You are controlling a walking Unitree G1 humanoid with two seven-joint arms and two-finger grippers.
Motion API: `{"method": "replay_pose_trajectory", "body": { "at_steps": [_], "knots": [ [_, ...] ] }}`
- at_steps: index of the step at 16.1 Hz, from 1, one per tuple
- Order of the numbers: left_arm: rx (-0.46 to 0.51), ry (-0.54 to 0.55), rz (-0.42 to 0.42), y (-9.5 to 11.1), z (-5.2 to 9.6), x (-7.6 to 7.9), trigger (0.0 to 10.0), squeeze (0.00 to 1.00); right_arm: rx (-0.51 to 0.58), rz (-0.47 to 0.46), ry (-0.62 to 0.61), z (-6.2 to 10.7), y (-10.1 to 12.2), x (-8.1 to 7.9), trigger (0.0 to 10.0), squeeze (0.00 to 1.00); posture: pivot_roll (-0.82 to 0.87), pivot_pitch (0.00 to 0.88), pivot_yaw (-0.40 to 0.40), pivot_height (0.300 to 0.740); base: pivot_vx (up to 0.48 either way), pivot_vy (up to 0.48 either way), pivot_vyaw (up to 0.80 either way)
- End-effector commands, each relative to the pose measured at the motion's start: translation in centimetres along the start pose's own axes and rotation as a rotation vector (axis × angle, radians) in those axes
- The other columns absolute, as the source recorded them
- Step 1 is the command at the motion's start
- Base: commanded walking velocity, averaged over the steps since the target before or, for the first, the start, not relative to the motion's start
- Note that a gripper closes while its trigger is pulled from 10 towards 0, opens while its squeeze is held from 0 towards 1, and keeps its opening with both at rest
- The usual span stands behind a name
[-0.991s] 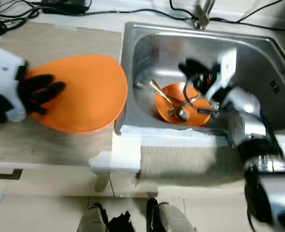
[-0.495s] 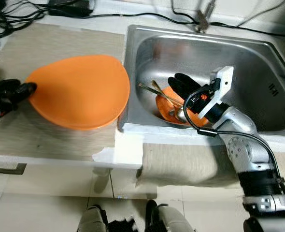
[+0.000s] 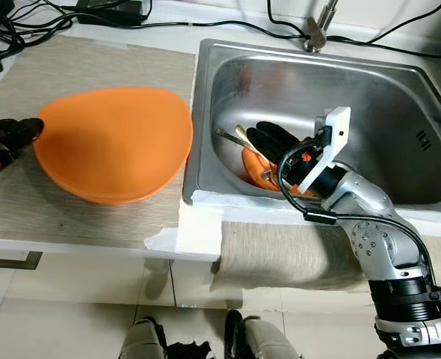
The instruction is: Kitchen organization
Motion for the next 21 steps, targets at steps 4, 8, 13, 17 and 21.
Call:
{"method": "replay_pose_trajectory", "body": {
  "at_steps": [4,8,13,17,21],
  "knots": [
    [-0.069,-0.13,-0.019,-2.2,-1.5,3.1,10.0,0.0,-0.018,0.017,0.004,0.3,0.5,-0.1,10.0,0.0,-0.09,0.176,-0.113,0.74,0.0,0.0,0.0],
    [-0.054,-0.268,-0.041,-2.4,-3.3,7.2,10.0,0.0,-0.016,0.026,0.002,-0.2,1.0,0.2,10.0,0.0,-0.09,0.175,-0.117,0.74,0.0,0.0,0.0],
    [-0.022,-0.311,-0.048,-1.9,-3.8,8.6,10.0,0.0,-0.007,0.024,0.0,-0.5,1.3,0.3,10.0,0.0,-0.09,0.174,-0.119,0.74,0.0,0.0,0.0],
    [-0.028,-0.391,-0.044,-2.1,-4.6,11.1,10.0,0.0,-0.066,-0.046,-0.188,-1.8,0.3,3.2,10.0,0.0,-0.1,0.179,-0.109,0.74,0.0,0.0,0.0],
    [-0.033,-0.481,-0.066,-2.1,-5.3,14.0,10.0,0.0,-0.144,-0.117,-0.296,-2.8,-1.6,5.1,10.0,0.0,-0.1,0.185,-0.102,0.74,0.0,0.0,0.0]
  ]
}}
Point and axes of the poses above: a point about 5 cm out from each wrist's last joint towards the gripper, its own z axis pointing back from the gripper into the wrist, its own y axis along the axis of the wrist's last joint, x = y × z, the point moved 2 cm from there along -z, pointing out of the wrist towards the gripper, and after that the axes turned 6 degrees about -z, right-handed, at the moved point
